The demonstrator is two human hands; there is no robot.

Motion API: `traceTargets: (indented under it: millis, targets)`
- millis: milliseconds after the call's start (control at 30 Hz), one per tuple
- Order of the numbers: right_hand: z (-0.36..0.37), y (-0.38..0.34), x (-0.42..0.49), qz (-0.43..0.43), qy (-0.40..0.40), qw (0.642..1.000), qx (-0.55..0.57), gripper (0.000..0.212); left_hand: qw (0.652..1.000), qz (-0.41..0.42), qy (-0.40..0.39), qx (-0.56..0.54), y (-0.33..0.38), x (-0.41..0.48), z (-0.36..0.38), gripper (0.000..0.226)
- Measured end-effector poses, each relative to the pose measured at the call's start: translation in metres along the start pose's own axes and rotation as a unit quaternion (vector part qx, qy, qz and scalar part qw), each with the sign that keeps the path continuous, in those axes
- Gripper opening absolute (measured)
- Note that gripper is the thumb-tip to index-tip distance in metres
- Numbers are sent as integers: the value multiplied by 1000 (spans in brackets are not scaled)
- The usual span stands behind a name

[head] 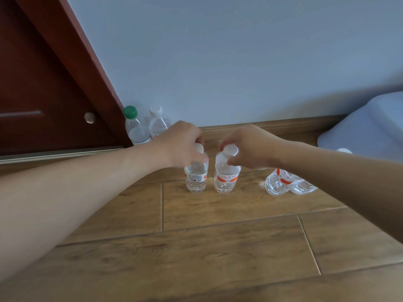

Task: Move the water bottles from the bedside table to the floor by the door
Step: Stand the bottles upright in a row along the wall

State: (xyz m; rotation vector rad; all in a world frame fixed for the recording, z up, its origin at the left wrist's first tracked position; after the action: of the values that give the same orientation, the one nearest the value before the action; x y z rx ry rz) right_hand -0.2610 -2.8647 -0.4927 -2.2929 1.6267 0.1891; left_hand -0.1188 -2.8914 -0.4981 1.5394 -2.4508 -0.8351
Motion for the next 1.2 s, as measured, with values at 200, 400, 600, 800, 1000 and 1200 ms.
traceTargets:
  millis: [200, 400, 600, 800, 1000, 1200]
  targets:
    - [1, -1, 2, 1, 1, 1000, -5, 35, 1000, 23, -20, -8, 4, -1, -8, 36]
    - [0, 0, 3, 4, 2, 1000, -6, 33, 999, 33, -37, -18, 7, -3, -7, 33]
    - [-1, -1, 3, 0, 4, 1000, -8, 33, 998, 32, -56, -29, 4, -6, 4, 32]
    - [1, -1, 2, -2, 6, 1000, 3, 28, 999, 22, -32, -37, 1, -3, 3, 34]
    - [0, -3, 2, -4, 6, 1000, 3, 27, 999, 7, -14, -36, 1, -3, 5, 32]
    - [-3, -5, 7, -5, 10, 1000, 9, 27, 999, 12, -24, -25, 1, -1, 1, 27]
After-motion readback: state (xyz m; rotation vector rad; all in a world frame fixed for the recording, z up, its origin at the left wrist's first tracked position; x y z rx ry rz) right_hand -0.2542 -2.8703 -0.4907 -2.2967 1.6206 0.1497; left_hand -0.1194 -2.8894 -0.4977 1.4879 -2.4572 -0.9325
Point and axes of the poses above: each hand's wrist, its own x-axis towards the middle knuckle, its own z-axis out of the palm, y = z × x, the point moved 7 cm from there along x, towards the middle knuckle, and after that the axes turned 7 degrees about -x, right-handed, at the moved point
